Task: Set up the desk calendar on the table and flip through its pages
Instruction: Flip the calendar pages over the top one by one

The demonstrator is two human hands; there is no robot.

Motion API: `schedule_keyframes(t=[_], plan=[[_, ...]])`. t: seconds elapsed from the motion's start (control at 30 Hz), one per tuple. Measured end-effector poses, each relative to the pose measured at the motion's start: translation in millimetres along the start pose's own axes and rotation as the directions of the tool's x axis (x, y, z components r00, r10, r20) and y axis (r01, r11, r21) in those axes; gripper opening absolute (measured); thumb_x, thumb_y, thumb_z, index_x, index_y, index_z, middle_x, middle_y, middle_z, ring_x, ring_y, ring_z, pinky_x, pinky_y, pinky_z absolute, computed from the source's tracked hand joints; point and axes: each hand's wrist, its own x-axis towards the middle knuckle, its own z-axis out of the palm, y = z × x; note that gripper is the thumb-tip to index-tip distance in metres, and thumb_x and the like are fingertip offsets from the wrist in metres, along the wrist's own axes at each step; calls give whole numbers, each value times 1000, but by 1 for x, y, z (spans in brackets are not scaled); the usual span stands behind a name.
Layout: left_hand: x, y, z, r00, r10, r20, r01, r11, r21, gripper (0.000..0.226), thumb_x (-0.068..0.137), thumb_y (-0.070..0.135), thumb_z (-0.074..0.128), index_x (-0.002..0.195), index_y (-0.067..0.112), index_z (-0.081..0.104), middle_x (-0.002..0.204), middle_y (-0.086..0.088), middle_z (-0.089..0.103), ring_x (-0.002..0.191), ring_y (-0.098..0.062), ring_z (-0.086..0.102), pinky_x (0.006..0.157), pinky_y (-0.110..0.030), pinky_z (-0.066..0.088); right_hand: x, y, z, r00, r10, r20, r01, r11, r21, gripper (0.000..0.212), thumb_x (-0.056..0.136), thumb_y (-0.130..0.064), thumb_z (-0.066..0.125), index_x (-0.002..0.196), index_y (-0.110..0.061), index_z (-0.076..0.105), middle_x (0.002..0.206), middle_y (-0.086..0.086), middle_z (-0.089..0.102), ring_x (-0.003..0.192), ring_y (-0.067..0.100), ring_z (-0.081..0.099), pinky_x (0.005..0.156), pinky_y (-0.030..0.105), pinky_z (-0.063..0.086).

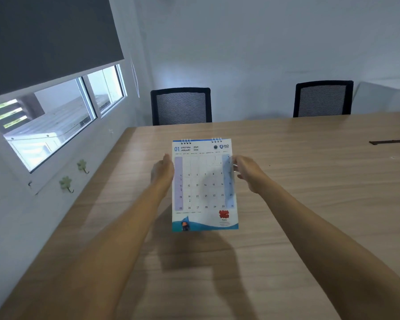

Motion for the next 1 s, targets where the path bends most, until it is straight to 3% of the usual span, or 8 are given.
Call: schedule_keyframes(t=[0.07, 0.2, 0.33, 0.43, 0.47, 0.6, 0.8, 1.0], plan=[[0, 9, -7, 999, -1, -43, -1, 999, -46, 50, 94, 43, 31, 87, 5, 64, 94, -15, 71, 75, -26, 62, 72, -35, 49, -3, -9, -9, 998, -47, -30, 48, 998, 34, 29, 87, -15, 33, 84, -15, 62, 87, -2, 66, 85, 18, 54, 73, 30, 40], [1, 38, -19, 996, -78, 52, 93, 919, -383, 36, 91, 25, 38, 92, -4, 60, 90, -16, 67, 66, -24, 61, 57, -28, 48, -10, -33, -24, 995, -89, -48, 99, 942, 321, 34, 91, -13, 33, 108, -18, 62, 84, -7, 70, 79, 14, 62, 66, 28, 46], [-1, 62, -20, 987, 20, 158, 100, 695, -712, 31, 95, 15, 36, 116, -4, 49, 96, -21, 62, 89, -29, 64, 90, -37, 53, -8, -45, -18, 980, -196, -20, 189, 907, 376, 22, 99, -19, 29, 98, -18, 52, 112, 0, 63, 119, 23, 54, 102, 43, 42], [-8, 71, -4, 958, 283, 52, -261, 929, -261, 24, 98, 20, 36, 105, 11, 57, 122, -13, 62, 117, -29, 58, 98, -40, 47, -3, -44, -6, 928, -371, 38, 370, 928, 37, 28, 102, -22, 27, 118, -17, 50, 136, 5, 52, 125, 18, 50, 98, 35, 43], [-9, 70, 1, 912, 406, 57, -405, 914, -29, 25, 99, 24, 35, 109, 15, 58, 128, -10, 60, 120, -28, 56, 97, -41, 46, 2, -44, -1, 906, -411, 103, 420, 903, -85, 35, 103, -23, 26, 132, -18, 44, 145, 6, 45, 128, 17, 47, 100, 36, 44], [10, 57, 13, 814, 509, 279, -557, 551, 621, 49, 101, 28, 28, 150, 22, 26, 162, 1, 18, 149, -21, 16, 118, -39, 21, 27, -36, 13, 897, -348, 272, 438, 617, -654, 57, 103, -28, 24, 154, -23, -1, 163, -1, -7, 150, 20, -6, 121, 50, 12], [33, 45, 16, 788, 441, 431, -577, 281, 767, 59, 100, 33, 28, 154, 16, 11, 164, -1, 3, 151, -20, -2, 123, -41, 9, 53, -17, 17, 924, -322, 206, 309, 314, -898, 63, 99, -42, 15, 153, -21, -9, 162, -4, -14, 149, 18, -13, 117, 54, -5], [48, 37, 26, 783, 457, 421, -583, 303, 754, 59, 98, 42, 33, 149, 12, 24, 157, -7, 27, 146, -25, 22, 118, -47, 22, 67, -4, 19, 904, -393, 169, 299, 298, -907, 65, 97, -47, 16, 154, -20, -2, 163, -1, 1, 150, 22, -3, 115, 59, -4]])
